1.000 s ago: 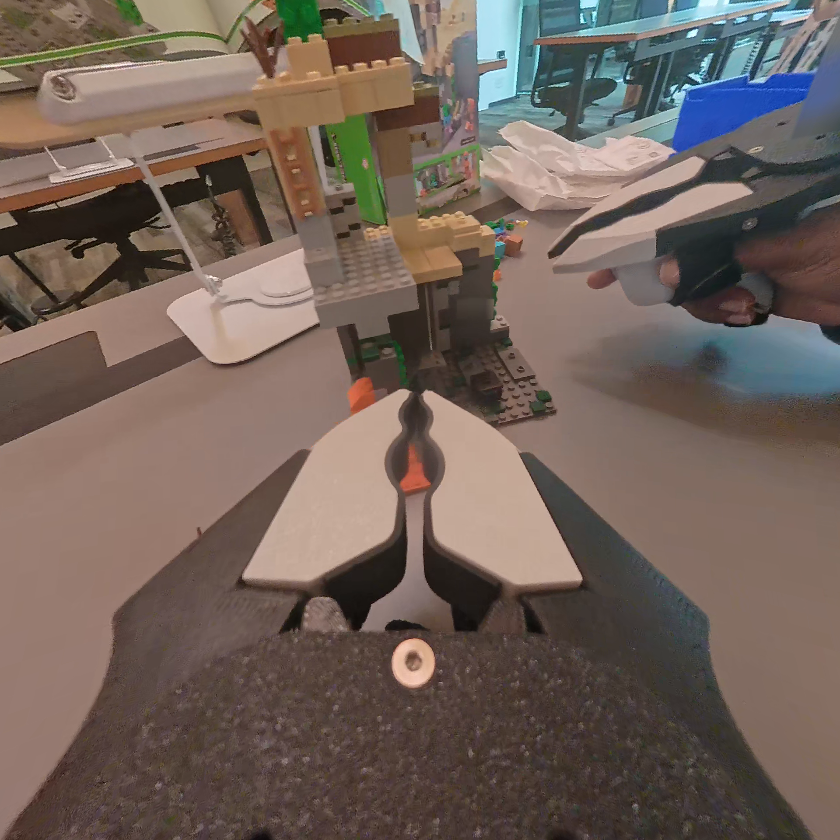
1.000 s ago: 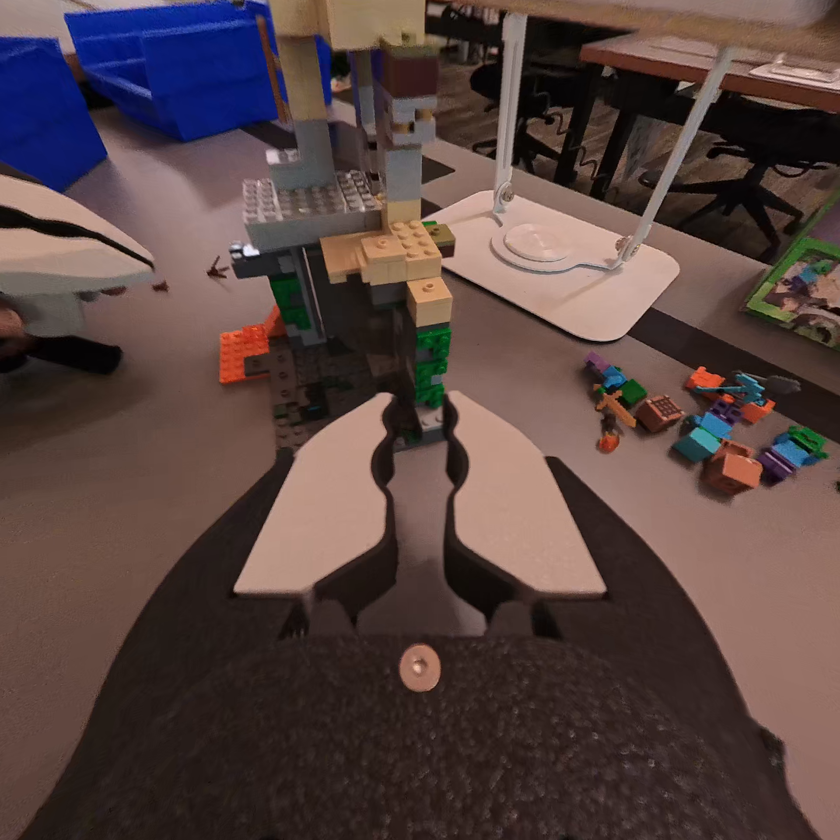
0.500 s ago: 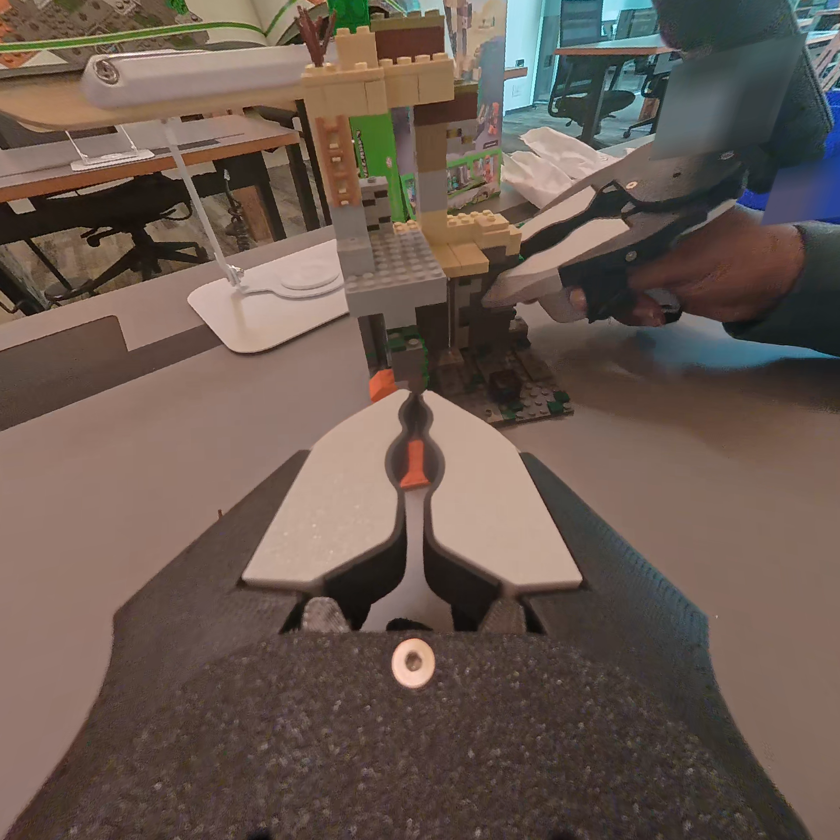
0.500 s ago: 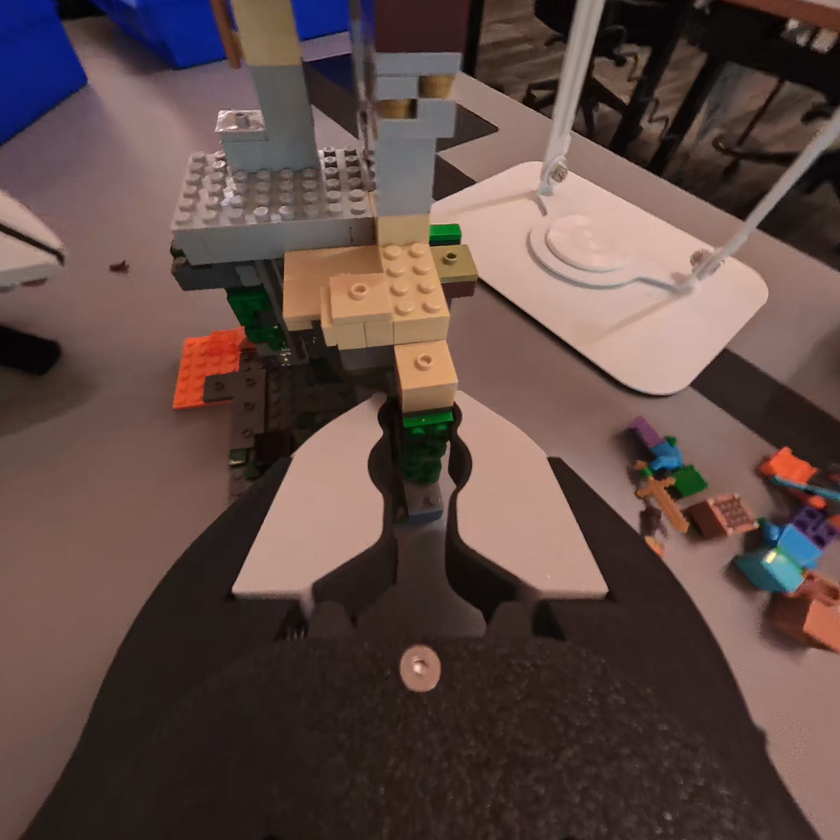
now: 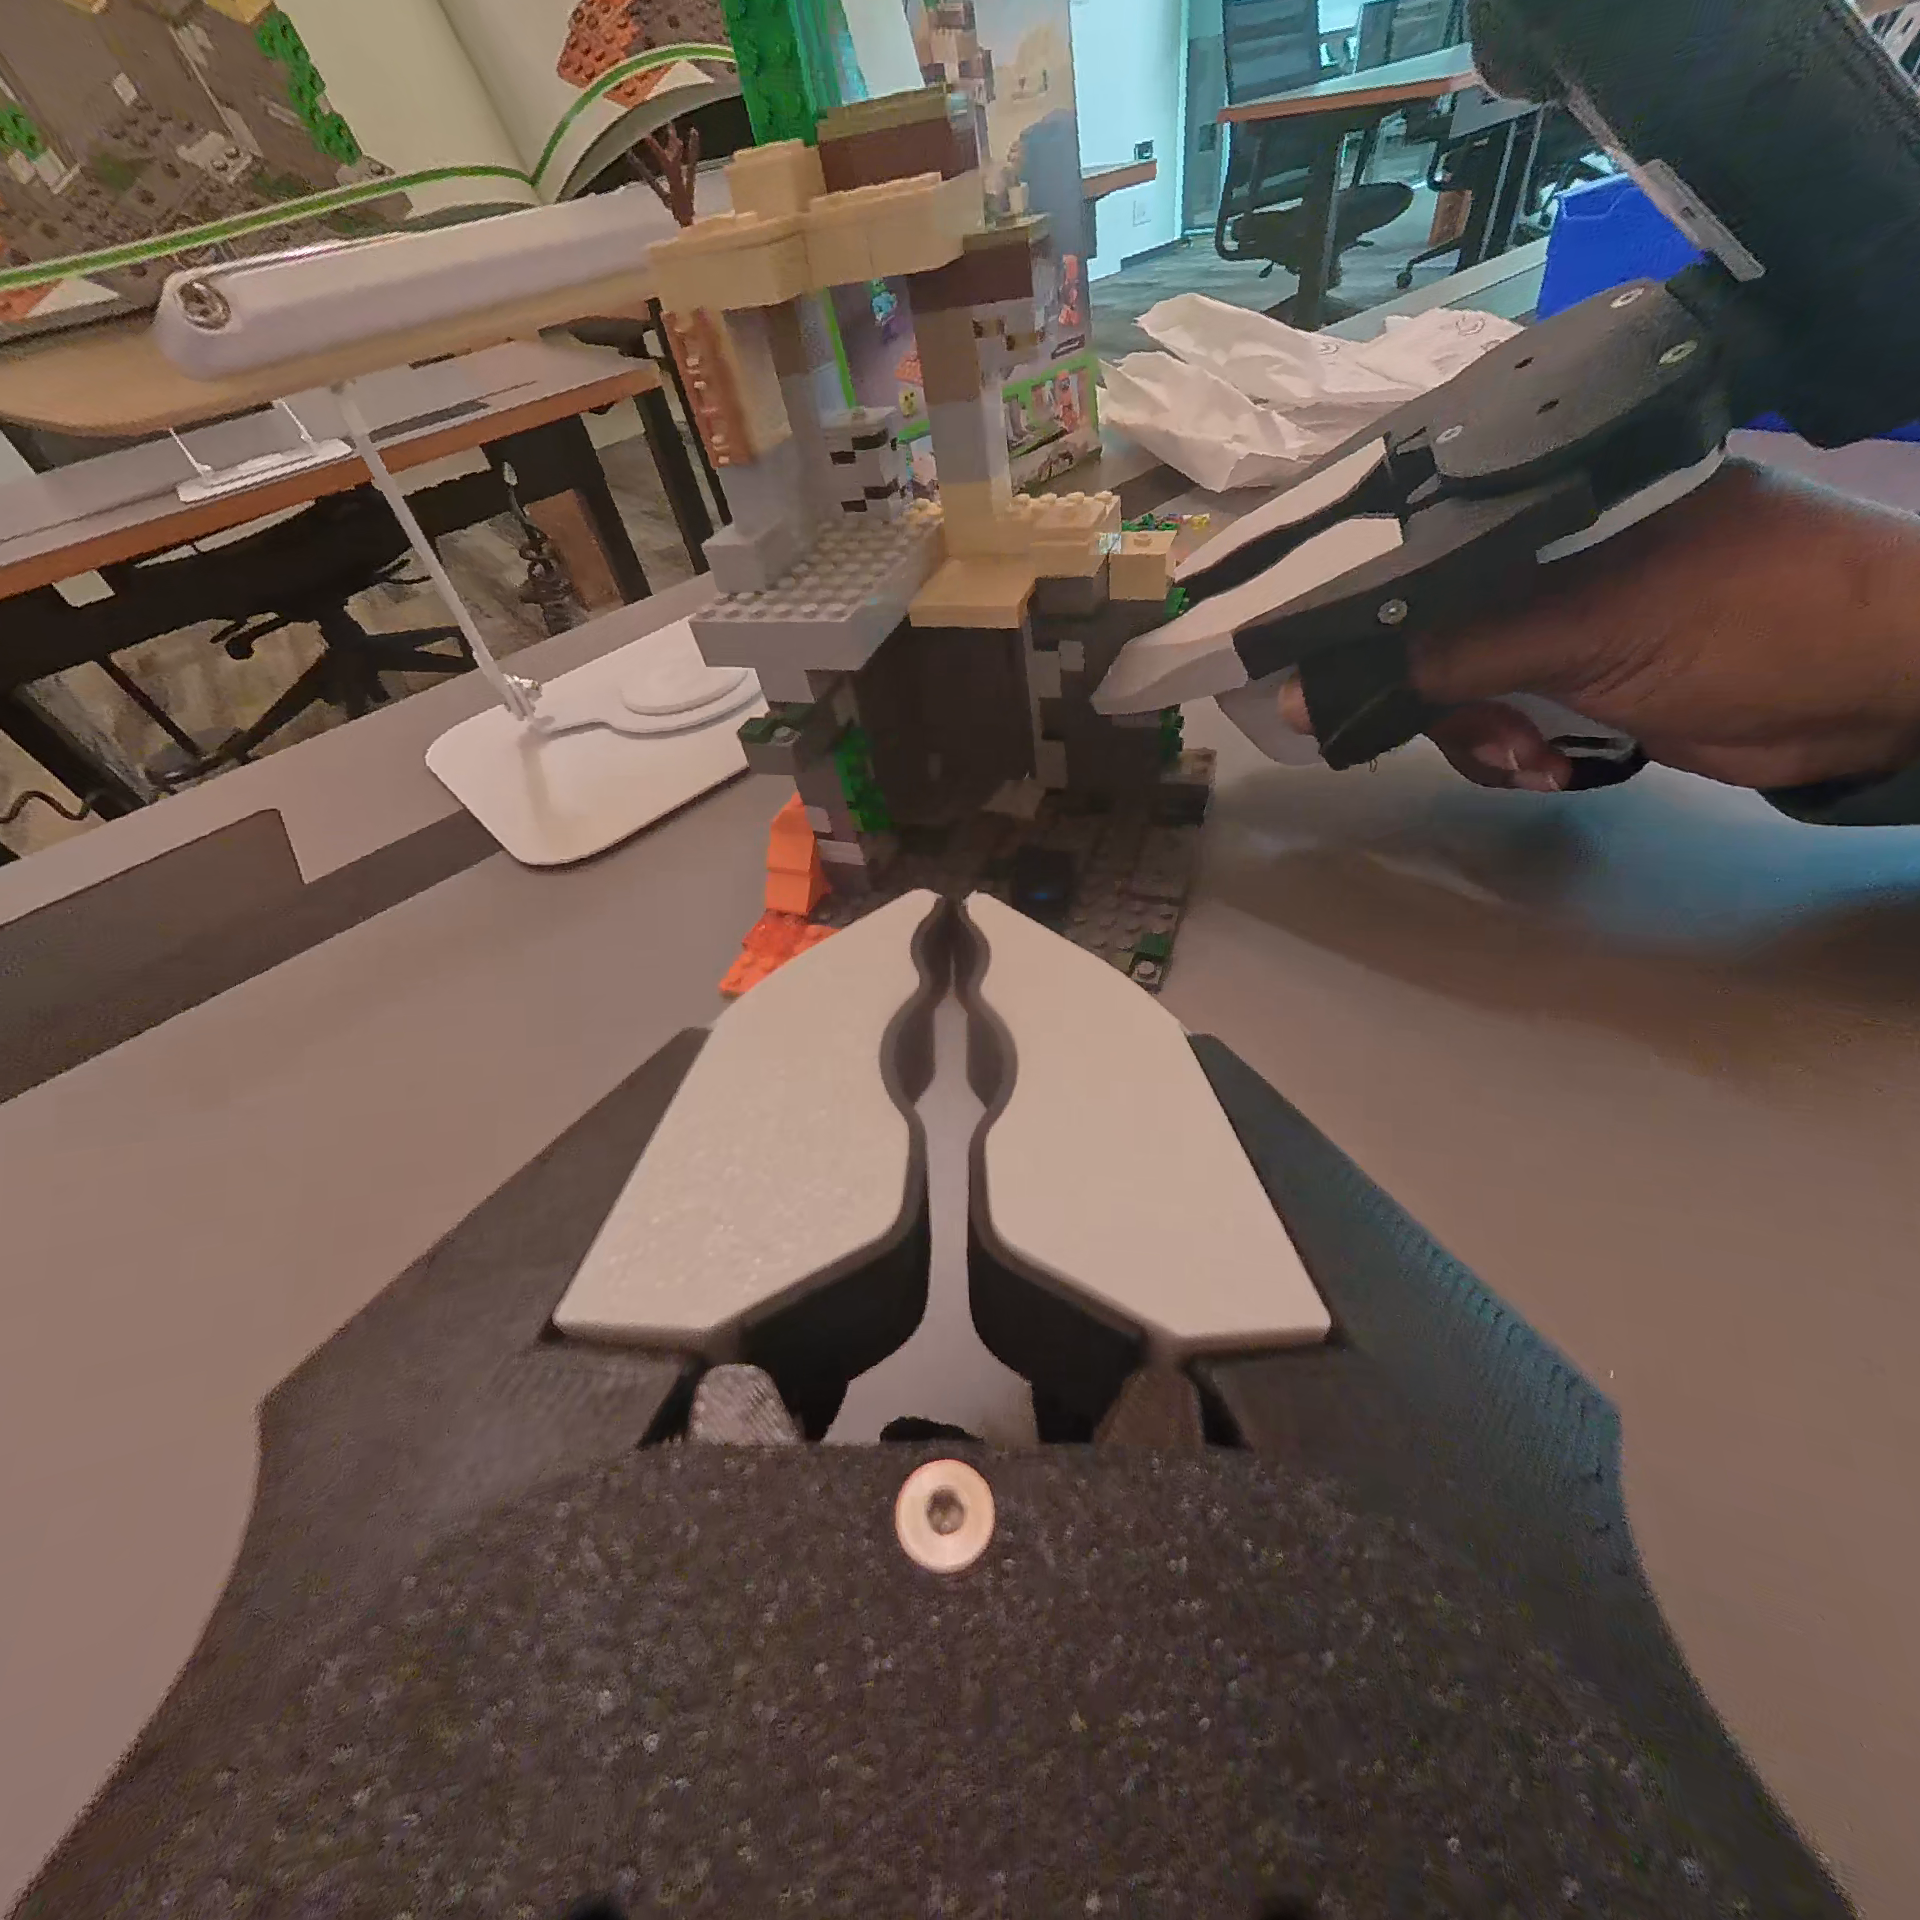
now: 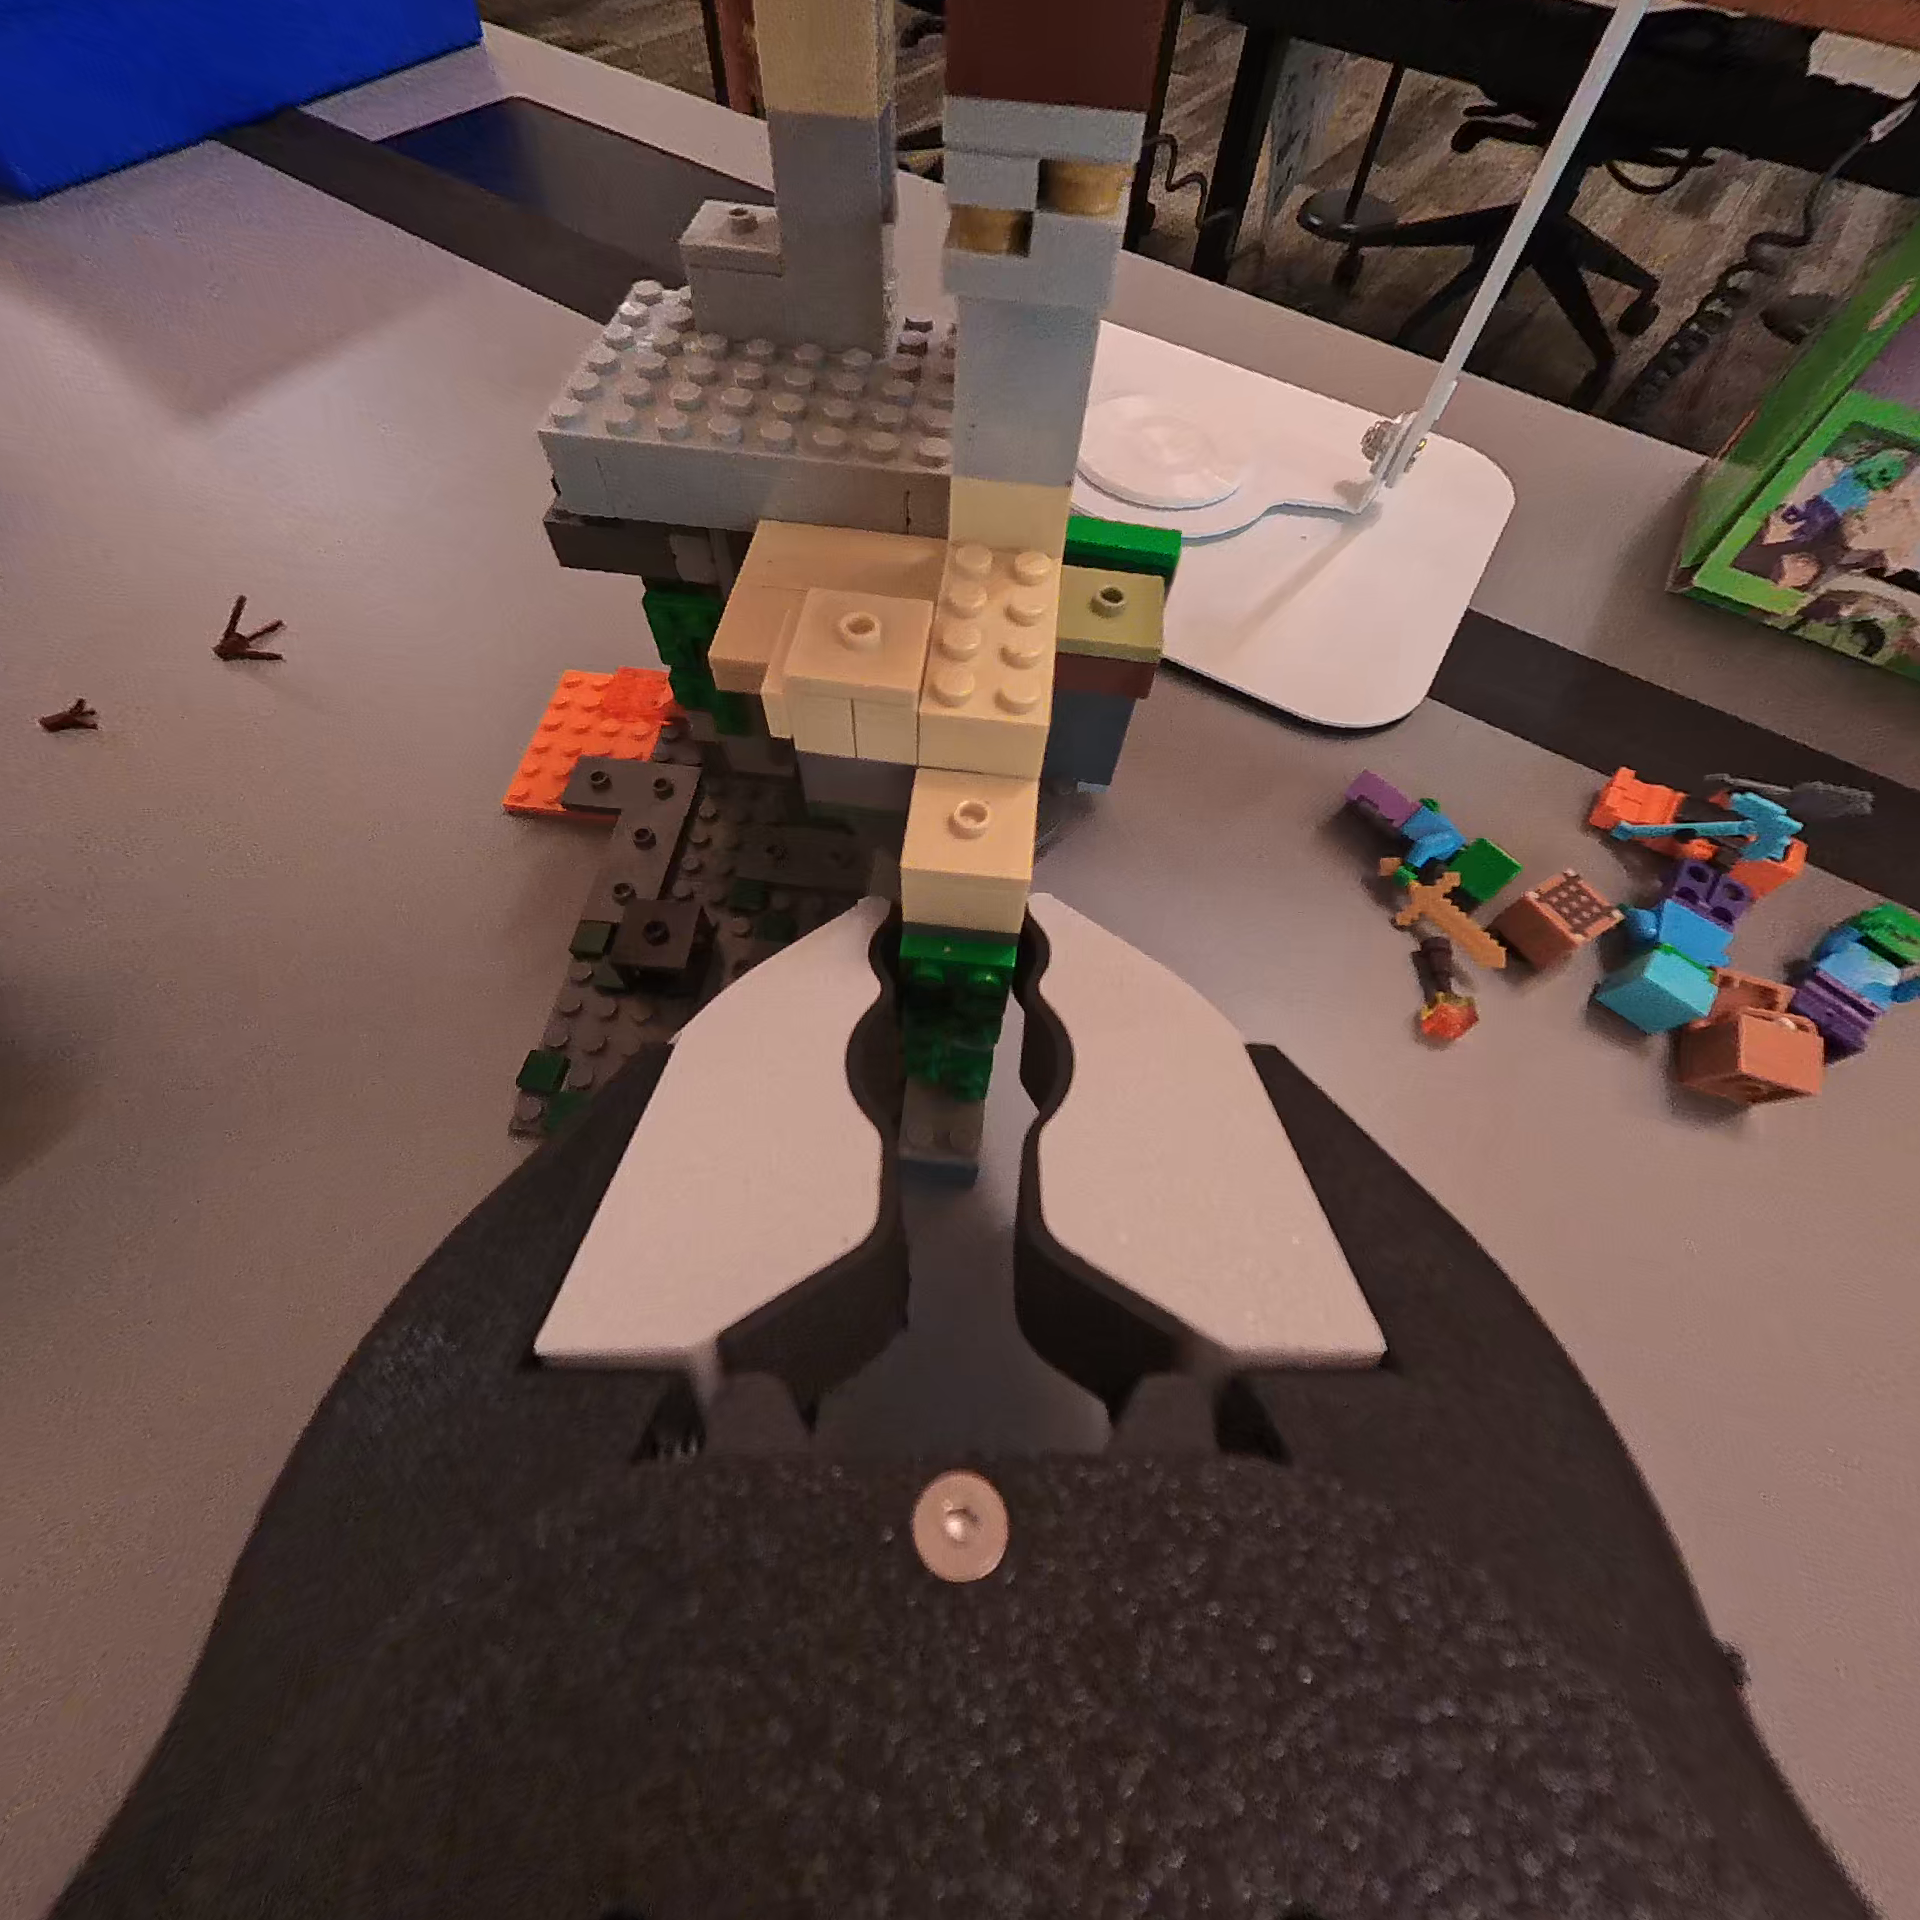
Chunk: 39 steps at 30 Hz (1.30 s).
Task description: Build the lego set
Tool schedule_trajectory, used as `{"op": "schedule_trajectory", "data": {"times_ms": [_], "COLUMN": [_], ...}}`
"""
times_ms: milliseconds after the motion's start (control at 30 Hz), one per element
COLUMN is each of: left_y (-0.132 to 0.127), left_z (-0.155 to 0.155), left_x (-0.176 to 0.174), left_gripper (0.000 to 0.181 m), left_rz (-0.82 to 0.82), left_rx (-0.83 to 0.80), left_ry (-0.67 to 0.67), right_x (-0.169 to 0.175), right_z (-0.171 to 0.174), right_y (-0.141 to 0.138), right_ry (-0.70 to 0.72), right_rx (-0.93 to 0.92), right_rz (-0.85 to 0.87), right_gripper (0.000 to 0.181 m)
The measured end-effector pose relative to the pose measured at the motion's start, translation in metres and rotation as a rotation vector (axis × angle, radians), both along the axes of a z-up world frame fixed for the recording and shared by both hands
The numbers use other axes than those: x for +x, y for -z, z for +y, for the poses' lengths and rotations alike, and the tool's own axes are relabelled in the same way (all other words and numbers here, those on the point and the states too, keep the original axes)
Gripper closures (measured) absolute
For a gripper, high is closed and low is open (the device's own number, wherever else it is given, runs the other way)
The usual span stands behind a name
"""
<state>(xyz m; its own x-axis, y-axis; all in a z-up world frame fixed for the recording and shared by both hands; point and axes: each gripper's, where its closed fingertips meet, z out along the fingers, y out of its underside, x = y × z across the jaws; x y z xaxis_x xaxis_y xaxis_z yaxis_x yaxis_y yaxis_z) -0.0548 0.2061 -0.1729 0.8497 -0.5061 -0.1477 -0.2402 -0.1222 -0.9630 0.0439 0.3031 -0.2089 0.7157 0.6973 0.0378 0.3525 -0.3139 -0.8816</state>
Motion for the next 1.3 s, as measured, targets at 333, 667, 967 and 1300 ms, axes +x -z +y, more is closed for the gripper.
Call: {"op": "schedule_trajectory", "data": {"times_ms": [333,667,967,1300], "left_y": [-0.001,0.002,0.004,0.004], "left_z": [0.000,0.002,0.003,0.003], "left_x": [0.000,-0.001,-0.001,-0.002], "left_gripper": [0.181,0.181,0.181,0.181], "left_rz": [0.005,-0.009,-0.014,-0.017], "left_rx": [0.005,-0.012,-0.021,-0.023], "left_ry": [-0.004,-0.003,-0.004,-0.004], "right_x": [0.001,0.023,-0.006,-0.003], "right_z": [-0.001,-0.016,-0.002,0.005], "right_y": [-0.005,-0.022,0.008,0.010], "right_ry": [-0.027,-0.091,-0.180,-0.512], "right_rx": [0.026,0.009,-0.016,0.006], "right_rz": [0.024,0.078,-0.011,-0.061], "right_gripper": [0.159,0.141,0.146,0.160]}}
